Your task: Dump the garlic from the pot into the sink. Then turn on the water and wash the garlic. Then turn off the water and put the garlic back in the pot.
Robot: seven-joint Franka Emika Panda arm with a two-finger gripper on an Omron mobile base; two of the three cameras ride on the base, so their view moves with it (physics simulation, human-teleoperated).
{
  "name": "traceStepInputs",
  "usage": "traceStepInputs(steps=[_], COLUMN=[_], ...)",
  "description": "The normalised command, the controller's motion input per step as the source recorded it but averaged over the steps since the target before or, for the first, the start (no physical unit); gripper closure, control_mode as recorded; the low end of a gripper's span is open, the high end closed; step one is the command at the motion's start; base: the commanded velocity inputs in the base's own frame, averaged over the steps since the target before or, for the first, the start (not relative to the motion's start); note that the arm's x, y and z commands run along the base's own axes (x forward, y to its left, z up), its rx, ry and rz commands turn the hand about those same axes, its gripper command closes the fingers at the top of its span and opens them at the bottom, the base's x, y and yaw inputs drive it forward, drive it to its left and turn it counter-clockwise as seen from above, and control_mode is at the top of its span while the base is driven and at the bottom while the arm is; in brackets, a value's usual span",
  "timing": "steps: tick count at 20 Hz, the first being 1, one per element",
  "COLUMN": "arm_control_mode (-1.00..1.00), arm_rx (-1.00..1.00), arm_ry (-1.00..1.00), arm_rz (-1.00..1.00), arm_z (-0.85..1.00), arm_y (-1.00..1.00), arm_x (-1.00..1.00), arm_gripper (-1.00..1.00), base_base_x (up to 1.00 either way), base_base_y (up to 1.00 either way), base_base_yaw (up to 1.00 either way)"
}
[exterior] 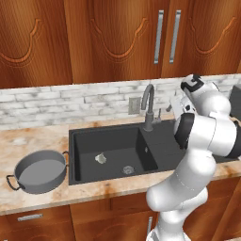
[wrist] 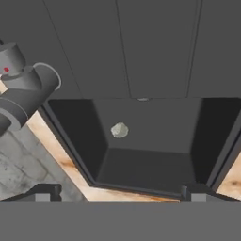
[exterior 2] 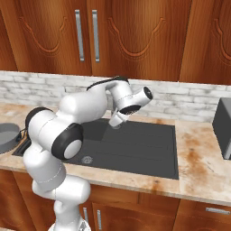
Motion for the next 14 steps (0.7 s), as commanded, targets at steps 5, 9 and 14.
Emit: traceStepInputs(steps=[5,9,14], arm_control_mode=[-1.0,-1.0,-1.0], arm_rx=[-0.06,-0.03,-0.02], arm_ry=[0.04,0.07,0.03], arm_rz=[0.0,0.0,0.0], arm_z=[-0.22,-0.22,-0.15], arm_y=[0.0,0.0,0.22], arm_x=[0.46,0.45,0.06], arm_gripper=[-1.0,-1.0,-1.0], base_base_x=[0.0,0.0,0.0], base_base_y=[0.0,0.0,0.0], base_base_yaw=[0.0,0.0,0.0])
